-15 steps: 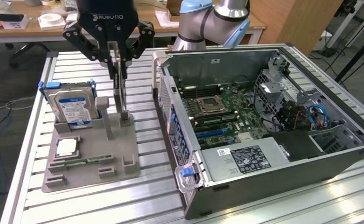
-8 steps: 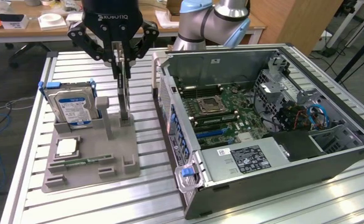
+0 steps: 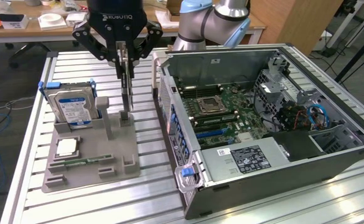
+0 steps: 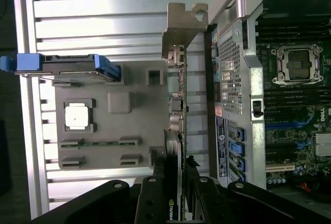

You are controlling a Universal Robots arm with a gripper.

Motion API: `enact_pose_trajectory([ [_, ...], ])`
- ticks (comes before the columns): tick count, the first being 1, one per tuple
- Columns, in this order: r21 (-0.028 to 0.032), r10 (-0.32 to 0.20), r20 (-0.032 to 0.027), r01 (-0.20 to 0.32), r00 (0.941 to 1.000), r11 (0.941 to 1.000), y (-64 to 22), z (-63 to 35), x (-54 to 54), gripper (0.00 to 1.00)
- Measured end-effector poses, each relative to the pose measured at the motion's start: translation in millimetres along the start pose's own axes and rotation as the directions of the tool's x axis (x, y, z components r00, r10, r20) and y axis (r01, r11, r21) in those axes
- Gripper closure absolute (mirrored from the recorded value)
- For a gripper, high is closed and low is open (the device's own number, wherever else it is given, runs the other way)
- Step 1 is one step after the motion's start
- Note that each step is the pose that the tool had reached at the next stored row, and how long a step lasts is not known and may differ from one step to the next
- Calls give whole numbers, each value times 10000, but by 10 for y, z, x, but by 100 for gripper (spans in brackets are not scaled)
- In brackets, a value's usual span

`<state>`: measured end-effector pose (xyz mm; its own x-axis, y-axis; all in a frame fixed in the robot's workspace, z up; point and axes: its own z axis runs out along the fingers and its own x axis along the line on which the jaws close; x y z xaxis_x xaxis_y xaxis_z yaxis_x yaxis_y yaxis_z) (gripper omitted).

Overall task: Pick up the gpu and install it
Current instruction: 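Pick up the gpu and move the gpu toward the slot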

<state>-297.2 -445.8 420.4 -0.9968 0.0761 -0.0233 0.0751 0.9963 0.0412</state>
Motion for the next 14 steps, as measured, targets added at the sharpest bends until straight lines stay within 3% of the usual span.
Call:
enact_pose_trajectory([
  [14,1,1,-1,-1,10000,10000,6,2,-80,74],
])
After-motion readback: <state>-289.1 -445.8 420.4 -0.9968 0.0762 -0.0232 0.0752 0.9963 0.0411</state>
